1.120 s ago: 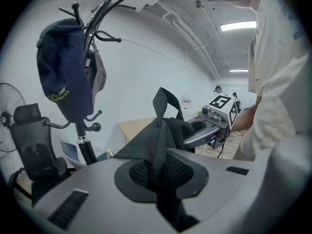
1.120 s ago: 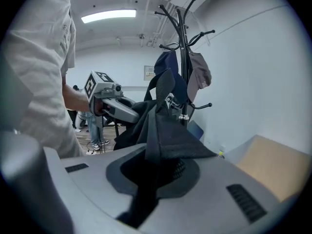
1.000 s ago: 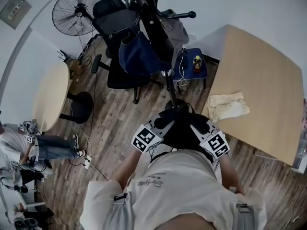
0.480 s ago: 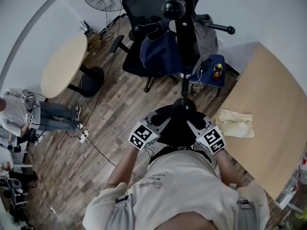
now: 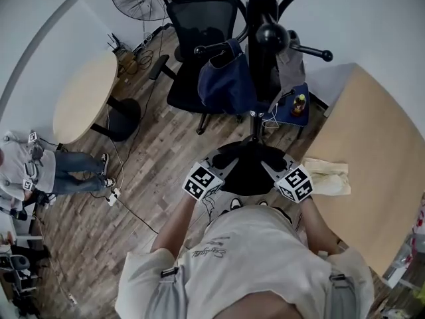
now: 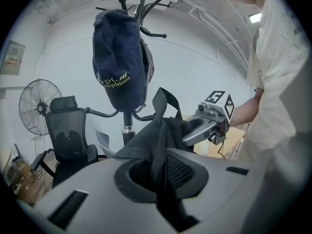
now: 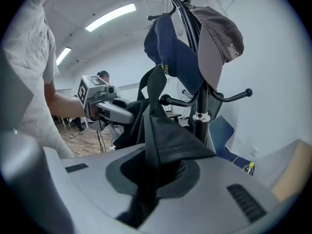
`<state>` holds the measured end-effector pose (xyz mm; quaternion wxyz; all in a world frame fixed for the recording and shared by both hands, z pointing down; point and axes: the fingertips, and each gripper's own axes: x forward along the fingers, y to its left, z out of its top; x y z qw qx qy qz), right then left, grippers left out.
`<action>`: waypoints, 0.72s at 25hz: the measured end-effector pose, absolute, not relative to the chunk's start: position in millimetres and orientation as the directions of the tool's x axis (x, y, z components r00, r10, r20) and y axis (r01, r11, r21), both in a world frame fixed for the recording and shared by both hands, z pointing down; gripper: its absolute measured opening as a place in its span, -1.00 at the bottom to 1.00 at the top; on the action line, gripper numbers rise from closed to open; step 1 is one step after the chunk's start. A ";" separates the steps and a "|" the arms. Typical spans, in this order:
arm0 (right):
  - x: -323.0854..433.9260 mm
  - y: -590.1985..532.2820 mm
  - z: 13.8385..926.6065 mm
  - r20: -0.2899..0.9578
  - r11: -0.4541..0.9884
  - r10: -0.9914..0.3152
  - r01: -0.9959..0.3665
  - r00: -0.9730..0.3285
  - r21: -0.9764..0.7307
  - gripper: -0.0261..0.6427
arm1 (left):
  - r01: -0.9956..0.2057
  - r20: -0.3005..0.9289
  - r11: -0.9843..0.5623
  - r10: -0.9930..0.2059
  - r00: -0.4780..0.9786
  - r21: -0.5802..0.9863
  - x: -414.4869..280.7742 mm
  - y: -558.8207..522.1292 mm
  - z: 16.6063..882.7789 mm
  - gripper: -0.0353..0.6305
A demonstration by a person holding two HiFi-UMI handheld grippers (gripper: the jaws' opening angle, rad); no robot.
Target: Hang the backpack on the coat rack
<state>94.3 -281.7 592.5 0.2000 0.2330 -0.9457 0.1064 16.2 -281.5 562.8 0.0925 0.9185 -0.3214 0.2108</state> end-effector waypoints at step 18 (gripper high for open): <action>101.9 -313.5 651.3 0.515 0.838 -0.367 -0.516 -0.774 -0.178 -0.82 | -0.639 0.511 -0.759 -0.504 0.697 0.123 20.7 -314.7 622.2 -0.76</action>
